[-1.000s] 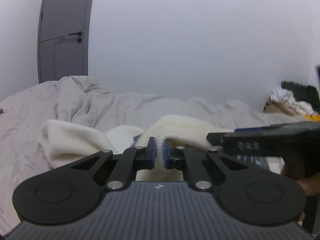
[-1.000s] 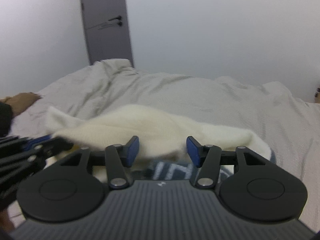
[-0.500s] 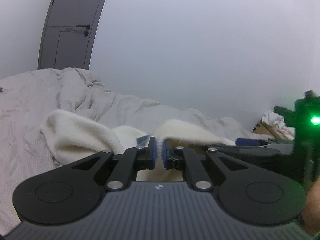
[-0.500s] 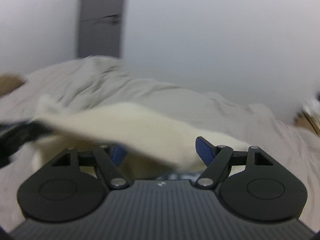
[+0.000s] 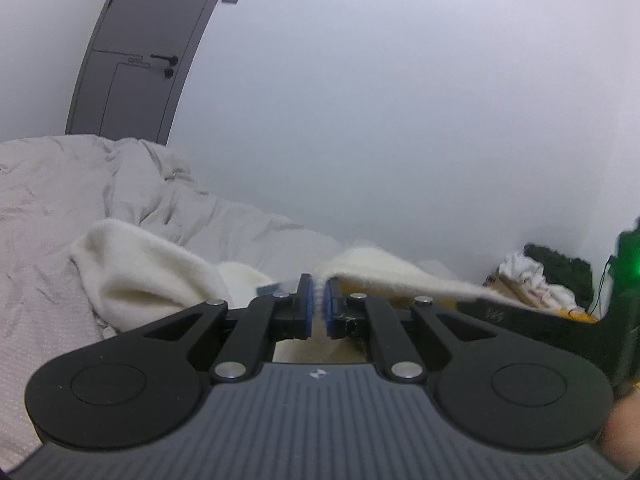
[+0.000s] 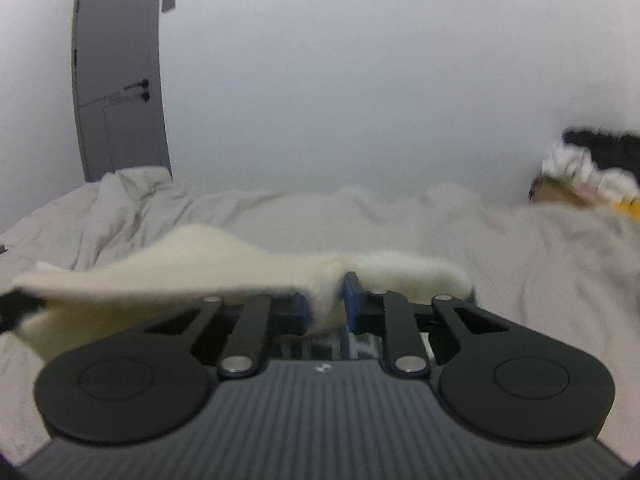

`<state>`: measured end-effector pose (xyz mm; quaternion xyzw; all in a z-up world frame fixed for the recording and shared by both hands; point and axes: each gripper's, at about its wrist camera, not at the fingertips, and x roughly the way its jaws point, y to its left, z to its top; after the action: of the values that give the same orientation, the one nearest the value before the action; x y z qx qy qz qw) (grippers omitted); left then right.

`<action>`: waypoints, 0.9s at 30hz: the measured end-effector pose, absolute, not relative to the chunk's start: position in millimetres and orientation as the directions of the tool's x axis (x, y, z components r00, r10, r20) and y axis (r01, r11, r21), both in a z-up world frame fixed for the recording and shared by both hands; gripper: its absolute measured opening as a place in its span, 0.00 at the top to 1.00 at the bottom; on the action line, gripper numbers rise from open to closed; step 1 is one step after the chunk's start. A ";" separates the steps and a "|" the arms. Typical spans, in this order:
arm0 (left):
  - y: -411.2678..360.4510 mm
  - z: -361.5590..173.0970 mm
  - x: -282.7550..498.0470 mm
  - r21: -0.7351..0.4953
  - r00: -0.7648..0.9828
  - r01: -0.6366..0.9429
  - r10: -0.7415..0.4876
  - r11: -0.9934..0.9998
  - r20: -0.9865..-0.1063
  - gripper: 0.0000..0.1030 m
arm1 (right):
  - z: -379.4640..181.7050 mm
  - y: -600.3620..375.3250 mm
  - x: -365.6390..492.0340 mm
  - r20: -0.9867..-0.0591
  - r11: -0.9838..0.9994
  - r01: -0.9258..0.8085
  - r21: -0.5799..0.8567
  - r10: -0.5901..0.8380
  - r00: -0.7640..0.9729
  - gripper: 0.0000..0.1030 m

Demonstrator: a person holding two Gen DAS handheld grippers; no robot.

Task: Fold large clothes
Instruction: 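Grasp the sweater hem with the left gripper while the right gripper grasps it too, then lift the sweater with both grippers and shake it out in the air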

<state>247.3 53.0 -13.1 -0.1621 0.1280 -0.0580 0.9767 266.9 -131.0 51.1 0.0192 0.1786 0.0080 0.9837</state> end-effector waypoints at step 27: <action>41.1 53.2 30.9 -0.340 0.952 0.227 -0.282 0.913 -0.122 0.93 | 126.8 -162.0 37.8 -0.215 0.984 -0.176 0.024 0.177 0.960 0.84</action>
<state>30.9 41.1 53.2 -0.1630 0.0844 -0.1308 0.9743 37.8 -162.0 126.8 0.0024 0.1087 0.0890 0.9901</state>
